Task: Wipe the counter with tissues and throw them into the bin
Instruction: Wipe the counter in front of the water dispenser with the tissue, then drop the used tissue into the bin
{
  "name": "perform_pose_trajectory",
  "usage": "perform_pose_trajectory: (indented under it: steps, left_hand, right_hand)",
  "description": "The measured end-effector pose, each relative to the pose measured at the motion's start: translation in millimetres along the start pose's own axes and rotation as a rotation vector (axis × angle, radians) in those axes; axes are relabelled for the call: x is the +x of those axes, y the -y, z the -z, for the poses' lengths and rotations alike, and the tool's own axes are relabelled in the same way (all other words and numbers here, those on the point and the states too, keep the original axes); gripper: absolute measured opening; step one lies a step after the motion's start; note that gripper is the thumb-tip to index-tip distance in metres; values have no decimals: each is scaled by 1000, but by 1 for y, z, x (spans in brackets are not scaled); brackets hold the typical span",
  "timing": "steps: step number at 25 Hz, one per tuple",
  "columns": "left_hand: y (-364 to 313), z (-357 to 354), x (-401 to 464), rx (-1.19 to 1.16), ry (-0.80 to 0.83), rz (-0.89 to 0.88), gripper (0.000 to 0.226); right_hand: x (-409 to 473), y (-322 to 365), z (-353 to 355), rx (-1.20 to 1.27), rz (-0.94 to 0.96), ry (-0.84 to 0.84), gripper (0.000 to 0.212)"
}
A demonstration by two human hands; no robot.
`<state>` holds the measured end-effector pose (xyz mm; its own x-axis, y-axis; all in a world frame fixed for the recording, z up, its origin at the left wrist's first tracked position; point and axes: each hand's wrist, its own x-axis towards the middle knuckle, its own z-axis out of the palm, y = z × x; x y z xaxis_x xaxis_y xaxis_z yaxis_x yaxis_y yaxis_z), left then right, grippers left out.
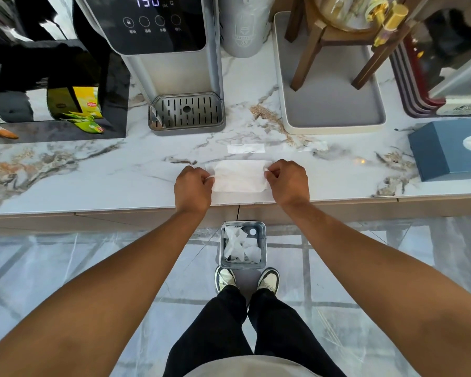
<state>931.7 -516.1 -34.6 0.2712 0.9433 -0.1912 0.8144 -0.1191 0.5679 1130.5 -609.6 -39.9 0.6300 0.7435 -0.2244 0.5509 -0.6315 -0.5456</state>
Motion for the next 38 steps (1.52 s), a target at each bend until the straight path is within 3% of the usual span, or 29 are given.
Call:
perform_pose_trajectory:
  steps: [8, 12, 17, 26, 33, 38]
  left_hand:
    - [-2, 12, -6, -206, -23, 129, 10]
    - [0, 27, -18, -291, 38, 160, 8]
    - [5, 39, -50, -323, 28, 155, 6]
    - [34, 9, -135, -467, 26, 365, 13]
    - [71, -48, -145, -538, 112, 526, 23]
    - [118, -107, -110, -494, 165, 530, 23]
  right_hand:
    - [-15, 2, 9, 56, -15, -15, 13]
    - [-32, 3, 20, 118, -42, -38, 11]
    - [-65, -5, 23, 200, 46, -16, 9]
    - [-122, -54, 6, 331, 71, 93, 14]
    - [-137, -101, -52, 355, -153, 149, 12]
    - [-118, -135, -119, 357, -307, 127, 15]
